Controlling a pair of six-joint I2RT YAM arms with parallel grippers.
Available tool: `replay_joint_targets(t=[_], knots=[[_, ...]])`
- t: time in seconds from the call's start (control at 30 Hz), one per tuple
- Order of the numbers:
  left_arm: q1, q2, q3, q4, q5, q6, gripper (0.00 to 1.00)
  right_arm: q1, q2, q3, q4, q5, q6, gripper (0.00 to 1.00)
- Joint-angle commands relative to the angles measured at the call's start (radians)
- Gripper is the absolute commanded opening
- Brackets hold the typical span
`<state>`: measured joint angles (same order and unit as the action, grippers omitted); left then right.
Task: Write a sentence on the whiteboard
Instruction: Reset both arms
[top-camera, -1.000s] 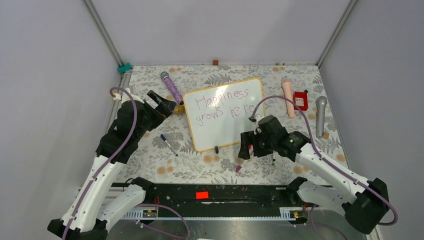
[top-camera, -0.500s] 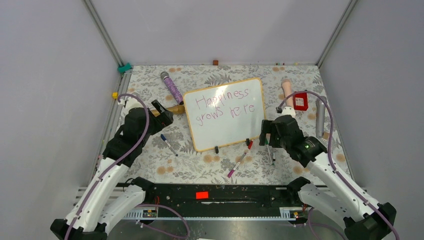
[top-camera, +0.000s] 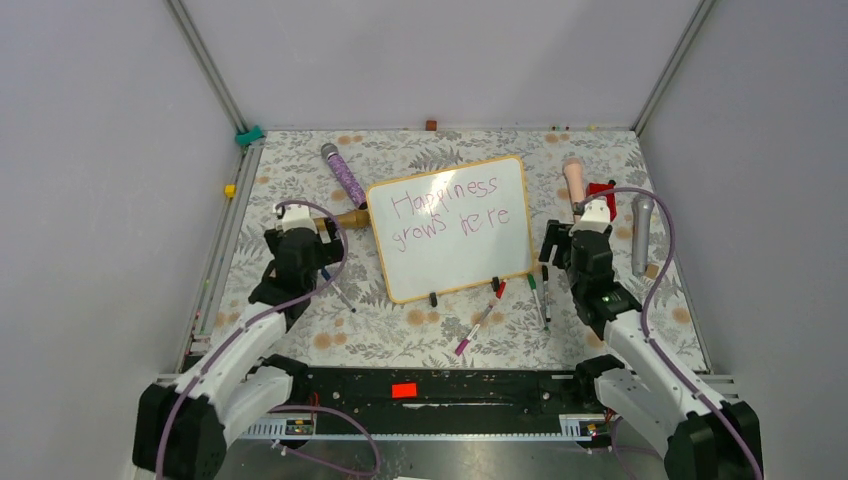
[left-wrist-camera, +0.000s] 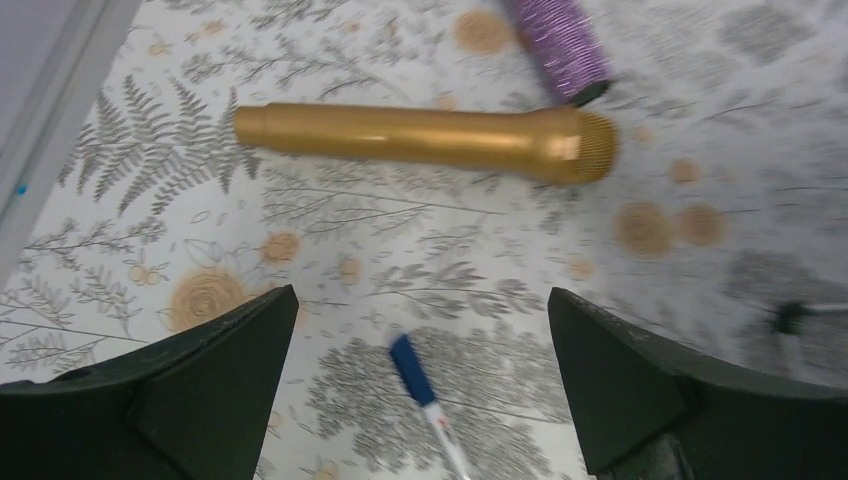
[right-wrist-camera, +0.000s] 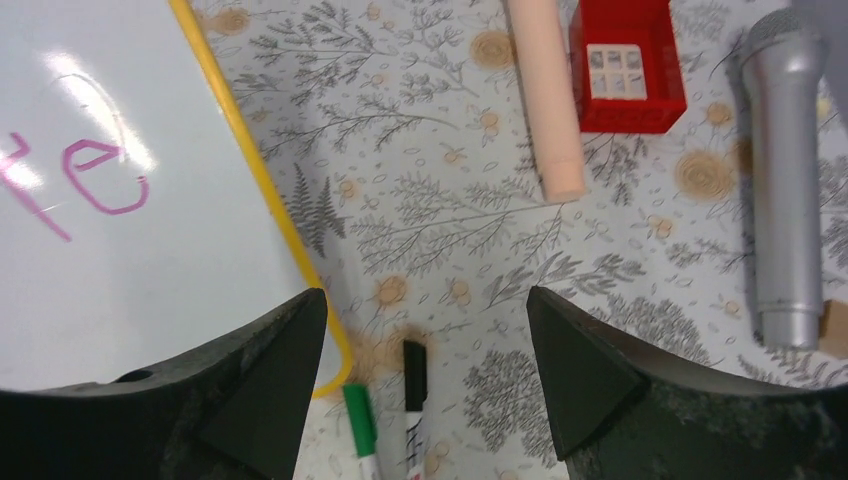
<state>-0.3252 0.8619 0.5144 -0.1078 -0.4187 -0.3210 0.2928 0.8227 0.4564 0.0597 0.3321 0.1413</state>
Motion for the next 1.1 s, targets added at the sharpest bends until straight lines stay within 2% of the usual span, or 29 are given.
replay_joint_targets(t=[0.0, 0.17, 0.27, 0.3, 0.37, 0.4, 0.47, 0.5, 0.53, 0.57, 0.6, 0.63, 0.77, 1.07], knots=[[0.091, 0.157, -0.078, 0.429, -0.026, 0.204, 0.99, -0.037, 0.093, -0.027, 0.263, 0.104, -0.136, 0.81], [0.176, 0.347, -0.176, 0.835, 0.154, 0.311, 0.98, -0.110, 0.274, -0.069, 0.458, 0.104, -0.158, 0.82], [0.201, 0.465, -0.148, 0.931, 0.192, 0.330, 0.97, -0.173, 0.406, -0.078, 0.603, 0.034, -0.119, 0.81], [0.222, 0.474, -0.128, 0.879, 0.208, 0.301, 0.97, -0.184, 0.454, -0.078, 0.657, -0.018, -0.130, 0.80], [0.255, 0.475, -0.122, 0.883, 0.256, 0.279, 0.93, -0.193, 0.519, -0.082, 0.743, -0.064, -0.134, 0.82], [0.257, 0.467, -0.142, 0.906, 0.262, 0.277, 0.93, -0.206, 0.503, -0.084, 0.709, -0.080, -0.126, 0.82], [0.258, 0.458, -0.237, 1.050, 0.293, 0.282, 0.93, -0.235, 0.512, -0.180, 0.903, -0.135, -0.108, 0.81], [0.261, 0.471, -0.273, 1.138, 0.324, 0.292, 0.89, -0.251, 0.522, -0.212, 0.954, -0.183, -0.100, 0.81], [0.261, 0.472, -0.283, 1.163, 0.366, 0.310, 0.82, -0.254, 0.518, -0.203, 0.921, -0.187, -0.105, 0.81], [0.261, 0.468, -0.291, 1.166, 0.401, 0.326, 0.88, -0.253, 0.521, -0.178, 0.881, -0.179, -0.103, 0.82], [0.261, 0.473, -0.298, 1.188, 0.398, 0.336, 0.98, -0.253, 0.533, -0.165, 0.896, -0.177, -0.102, 0.94], [0.262, 0.479, -0.291, 1.194, 0.392, 0.336, 0.99, -0.253, 0.541, -0.178, 0.925, -0.173, -0.102, 0.99], [0.263, 0.485, -0.258, 1.134, 0.315, 0.290, 0.99, -0.253, 0.537, -0.180, 0.923, -0.172, -0.101, 0.99], [0.262, 0.484, -0.258, 1.134, 0.313, 0.287, 0.99, -0.253, 0.536, -0.176, 0.917, -0.175, -0.103, 0.99]])
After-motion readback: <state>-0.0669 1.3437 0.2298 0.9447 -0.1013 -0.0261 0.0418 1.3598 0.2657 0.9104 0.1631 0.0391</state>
